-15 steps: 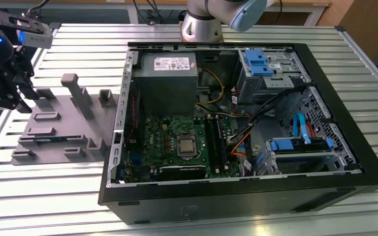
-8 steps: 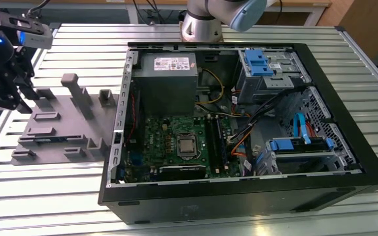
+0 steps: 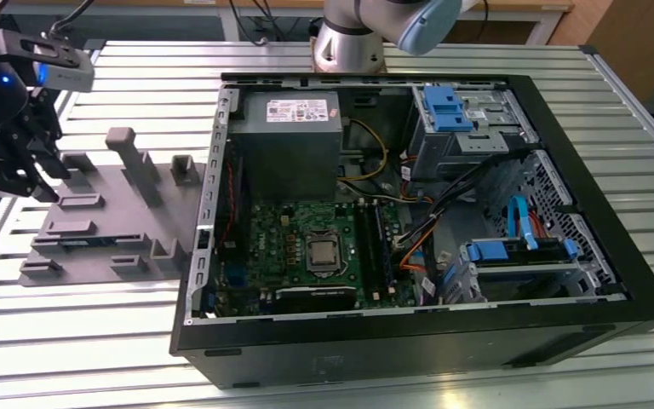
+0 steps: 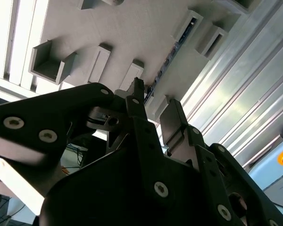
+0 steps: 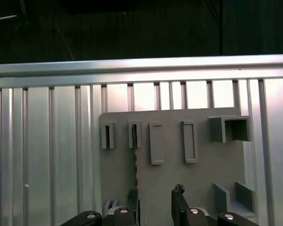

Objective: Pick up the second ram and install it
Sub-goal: 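Pick up the second ram and move it above second insertion slot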

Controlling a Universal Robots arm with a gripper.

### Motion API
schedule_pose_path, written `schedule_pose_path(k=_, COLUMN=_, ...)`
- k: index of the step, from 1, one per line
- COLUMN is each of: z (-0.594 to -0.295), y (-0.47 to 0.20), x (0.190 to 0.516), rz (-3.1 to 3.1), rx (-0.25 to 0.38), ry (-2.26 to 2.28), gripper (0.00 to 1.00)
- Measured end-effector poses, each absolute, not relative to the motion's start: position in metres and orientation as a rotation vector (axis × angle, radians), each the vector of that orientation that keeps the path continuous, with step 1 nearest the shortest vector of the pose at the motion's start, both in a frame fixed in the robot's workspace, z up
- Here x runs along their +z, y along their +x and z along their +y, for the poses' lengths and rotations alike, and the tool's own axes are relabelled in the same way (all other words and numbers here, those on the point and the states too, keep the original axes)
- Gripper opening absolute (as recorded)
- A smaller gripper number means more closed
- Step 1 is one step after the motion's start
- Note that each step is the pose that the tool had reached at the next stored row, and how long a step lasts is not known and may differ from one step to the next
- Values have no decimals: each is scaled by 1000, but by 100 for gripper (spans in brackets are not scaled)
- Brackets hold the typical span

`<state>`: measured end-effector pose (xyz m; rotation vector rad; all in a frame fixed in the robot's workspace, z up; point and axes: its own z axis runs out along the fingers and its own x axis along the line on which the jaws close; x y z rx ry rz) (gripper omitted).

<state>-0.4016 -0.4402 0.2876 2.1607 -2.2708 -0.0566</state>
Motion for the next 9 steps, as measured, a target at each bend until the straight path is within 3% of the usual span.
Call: schedule_pose_path(k=9, z=-441, y=-402, x=276, rz=-2234, rx=-56, ry=2198, gripper=41)
